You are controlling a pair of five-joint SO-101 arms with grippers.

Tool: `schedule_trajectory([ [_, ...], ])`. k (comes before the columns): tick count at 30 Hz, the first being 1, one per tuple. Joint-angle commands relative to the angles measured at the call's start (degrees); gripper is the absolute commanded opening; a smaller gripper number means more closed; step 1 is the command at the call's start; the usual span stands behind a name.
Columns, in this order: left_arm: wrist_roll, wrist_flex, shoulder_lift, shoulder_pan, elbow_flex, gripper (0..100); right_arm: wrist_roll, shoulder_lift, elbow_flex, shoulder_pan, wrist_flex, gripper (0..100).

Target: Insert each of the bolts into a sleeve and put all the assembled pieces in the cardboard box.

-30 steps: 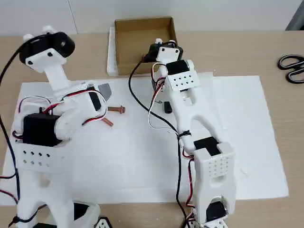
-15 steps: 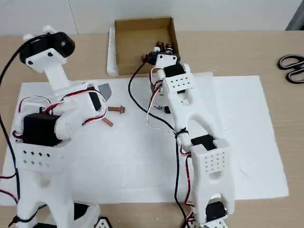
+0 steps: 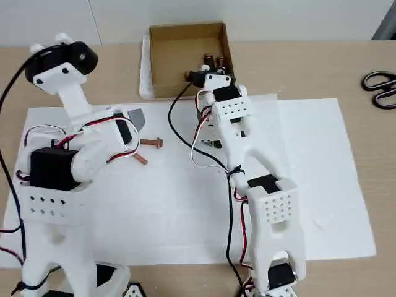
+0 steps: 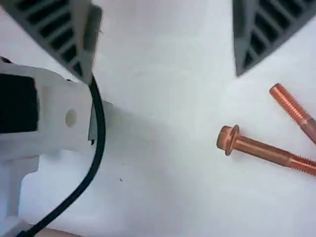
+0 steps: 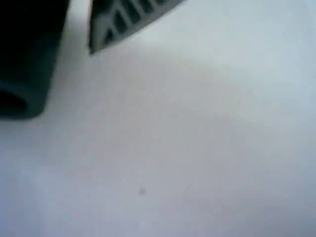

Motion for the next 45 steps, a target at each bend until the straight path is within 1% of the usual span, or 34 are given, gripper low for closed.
schedule_trajectory([
  [1, 0.26, -0.44, -1.85, 0.00, -0.13, 18, 0.09, 0.22, 0.09, 0.40, -0.66, 15.0],
  [6, 0.26, -0.44, -1.85, 0.00, -0.13, 18, 0.09, 0.04, 0.00, 1.01, -0.75, 10.6],
  [12, 0.26, -0.35, -1.85, 0.18, -0.13, 18, 0.18, -0.04, 0.00, 2.77, -0.57, 10.0],
  [19, 1.93, -0.35, -1.76, 0.35, -0.13, 18, 0.18, -0.22, -0.18, 2.68, -0.22, 8.8],
  [22, 1.85, -0.35, -1.76, 0.35, -0.13, 18, 0.18, -2.59, -3.34, 2.42, 2.77, 2.2],
  [24, 1.85, -0.35, -1.76, 0.35, -0.13, 18, 0.18, -4.53, -5.19, 2.33, 4.35, 2.8],
  [29, 1.85, -0.35, -1.76, 0.44, -0.13, 18, 0.44, -9.10, -5.63, 1.19, 4.79, 0.2],
  [34, 1.85, -0.35, -1.76, 0.44, -0.13, 18, 0.26, -12.62, -5.63, -0.04, 4.97, 0.4],
  [40, 1.85, -0.44, -1.41, 0.44, -0.13, 18, 0.18, -18.68, -5.63, -1.80, 14.11, 0.4],
  [42, 1.67, -2.11, -1.41, 0.09, -0.04, 18, 0.09, -21.05, -5.54, -1.63, 17.71, 0.3],
  [45, 1.49, -5.63, -1.41, 0.00, -0.04, 18, 0.18, -25.10, -3.43, 0.31, 18.77, 0.3],
])
